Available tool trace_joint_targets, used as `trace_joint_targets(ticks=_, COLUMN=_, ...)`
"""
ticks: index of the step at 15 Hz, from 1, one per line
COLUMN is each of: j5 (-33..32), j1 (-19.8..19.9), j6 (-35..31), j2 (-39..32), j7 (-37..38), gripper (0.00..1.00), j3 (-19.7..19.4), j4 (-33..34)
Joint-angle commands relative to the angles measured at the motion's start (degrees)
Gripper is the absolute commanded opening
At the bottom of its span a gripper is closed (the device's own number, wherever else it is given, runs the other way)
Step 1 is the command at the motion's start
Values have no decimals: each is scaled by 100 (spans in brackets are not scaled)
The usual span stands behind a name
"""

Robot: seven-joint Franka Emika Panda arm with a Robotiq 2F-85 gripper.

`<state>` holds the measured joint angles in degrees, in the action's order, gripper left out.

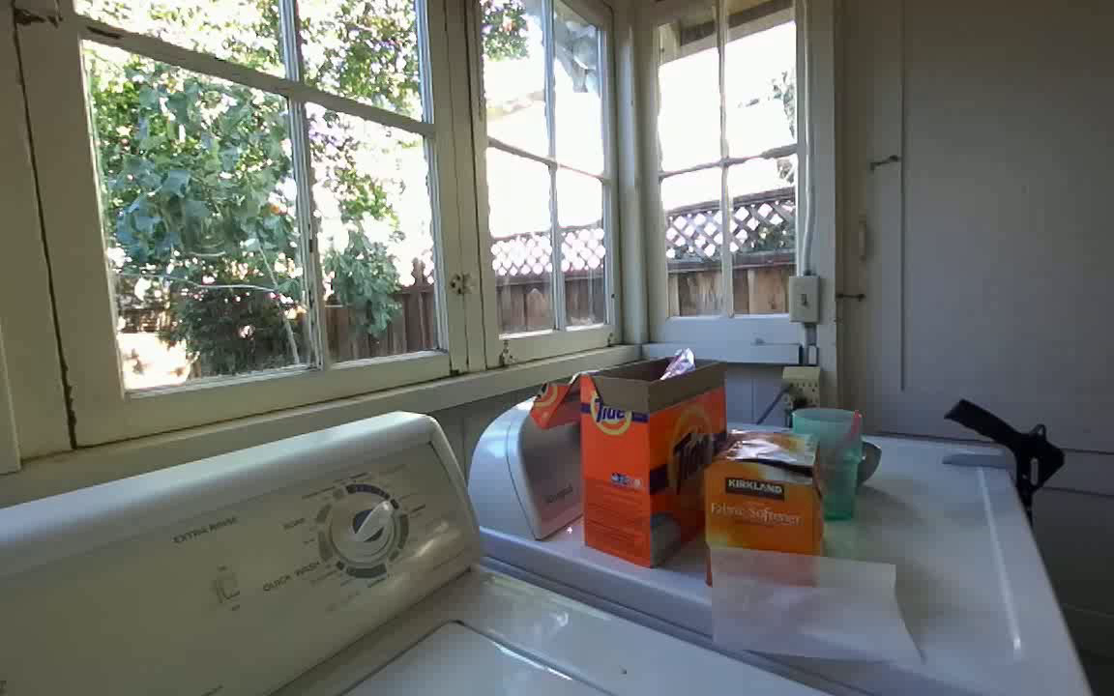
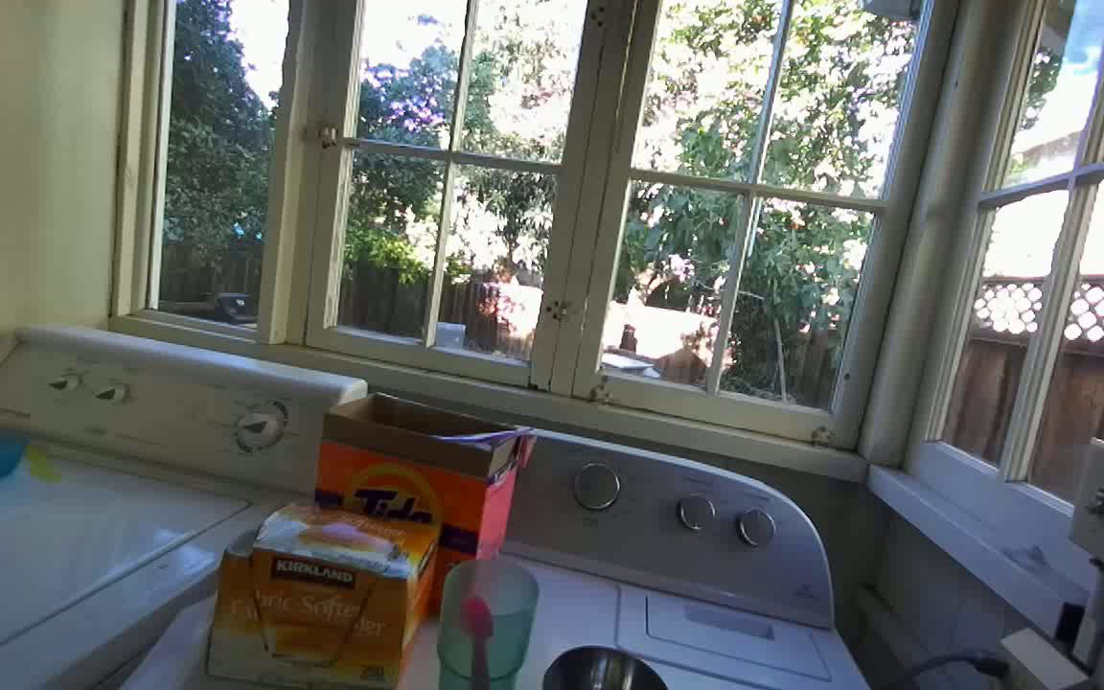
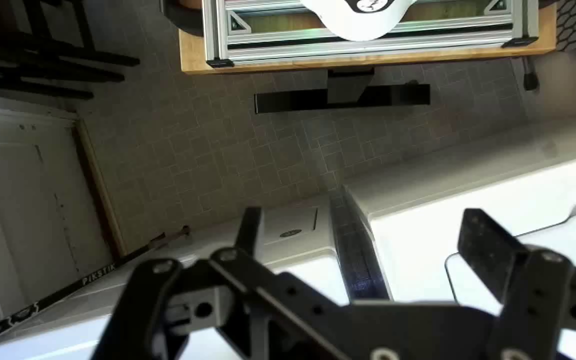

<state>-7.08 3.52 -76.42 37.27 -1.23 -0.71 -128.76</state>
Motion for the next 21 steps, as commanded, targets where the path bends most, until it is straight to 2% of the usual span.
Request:
trace_joint_targets(ticks=1, j5=-23, j1=-82, j6=18, j2=-7, j7=39, gripper=100, j3=-55, j4=16)
trace_joint_targets(ticks=3, j5=274, j1=-178, j6=-253, j2=-132, j7=122, gripper=100, j3=-17, j4=74)
trace_joint_targets(ticks=8, j5=951, j1=-712, j6=-1765, j2=-551, j7=-389, gripper=100, j3=91, j4=248)
trace_joint_targets(ticks=11, j5=1096, j1=-885, j6=-2368, j2=-984, j7=-310, gripper=100, j3=282, j4=440)
trace_joint_targets(ticks=13, j5=1186, j1=-1078, j6=-2576, j2=-1272, j7=-404, gripper=100, j3=452, j4=541)
trace_joint_targets(ticks=15, j5=1174, j1=-1256, j6=-2493, j2=-1561, j7=-535, gripper=100, j3=647, j4=656)
trace_joint_targets(ticks=16, j5=1082, j1=-1108, j6=-2535, j2=-1256, j7=-384, gripper=100, j3=557, j4=468)
trace_joint_targets(ticks=18, j5=1081, j1=-1223, j6=-2536, j2=-1483, j7=-389, gripper=100, j3=697, j4=558)
trace_joint_targets(ticks=21, j5=1081, j1=-1236, j6=-2536, j2=-1567, j7=-443, gripper=100, j3=695, j4=612)
